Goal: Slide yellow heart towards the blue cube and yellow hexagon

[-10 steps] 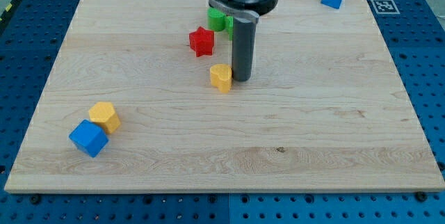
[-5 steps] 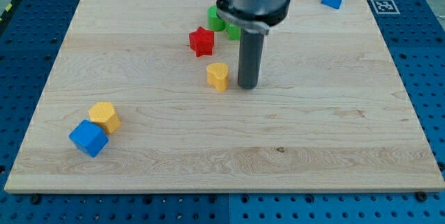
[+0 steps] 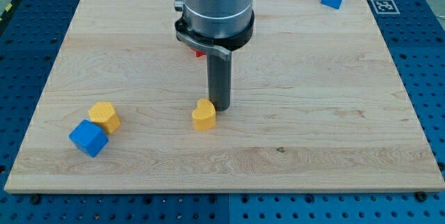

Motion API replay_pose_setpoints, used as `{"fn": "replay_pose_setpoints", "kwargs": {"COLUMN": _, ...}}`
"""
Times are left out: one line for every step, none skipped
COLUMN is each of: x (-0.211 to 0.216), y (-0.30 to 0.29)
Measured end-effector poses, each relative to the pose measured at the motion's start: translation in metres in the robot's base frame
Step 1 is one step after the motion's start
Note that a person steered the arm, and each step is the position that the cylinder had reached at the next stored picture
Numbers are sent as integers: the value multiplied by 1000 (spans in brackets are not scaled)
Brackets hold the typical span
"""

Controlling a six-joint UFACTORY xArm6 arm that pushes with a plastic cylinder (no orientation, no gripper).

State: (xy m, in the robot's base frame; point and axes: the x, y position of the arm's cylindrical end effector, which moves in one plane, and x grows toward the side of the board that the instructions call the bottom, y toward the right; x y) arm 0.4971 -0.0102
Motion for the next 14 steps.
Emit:
{"fn": "replay_pose_setpoints", "kwargs": {"x": 0, "y": 0}}
{"fn": "replay_pose_setpoints", "kwargs": {"x": -13, "y": 4}}
{"fn": "replay_pose_setpoints", "kwargs": {"x": -33, "y": 5}}
{"fn": "replay_pose_setpoints", "kwargs": {"x": -9, "y": 5}}
{"fn": "replay_pose_setpoints", "kwargs": {"x": 2, "y": 2}}
{"fn": "replay_pose_setpoints", "kwargs": {"x": 28, "y": -8}}
{"fn": "replay_pose_setpoints", "kwargs": {"x": 42, "y": -22}}
{"fn": "replay_pose_setpoints", "kwargs": {"x": 67, "y": -39}}
{"fn": "replay_pose_setpoints", "kwargs": {"x": 49, "y": -21}}
{"fn": "replay_pose_setpoints", "kwargs": {"x": 31, "y": -29}}
{"fn": "replay_pose_setpoints", "kwargs": {"x": 32, "y": -77}}
{"fn": "replay_pose_setpoints", "kwargs": {"x": 43, "y": -77}}
{"fn": "replay_pose_setpoints", "kwargs": {"x": 48, "y": -18}}
{"fn": "replay_pose_setpoints", "kwargs": {"x": 68, "y": -23}}
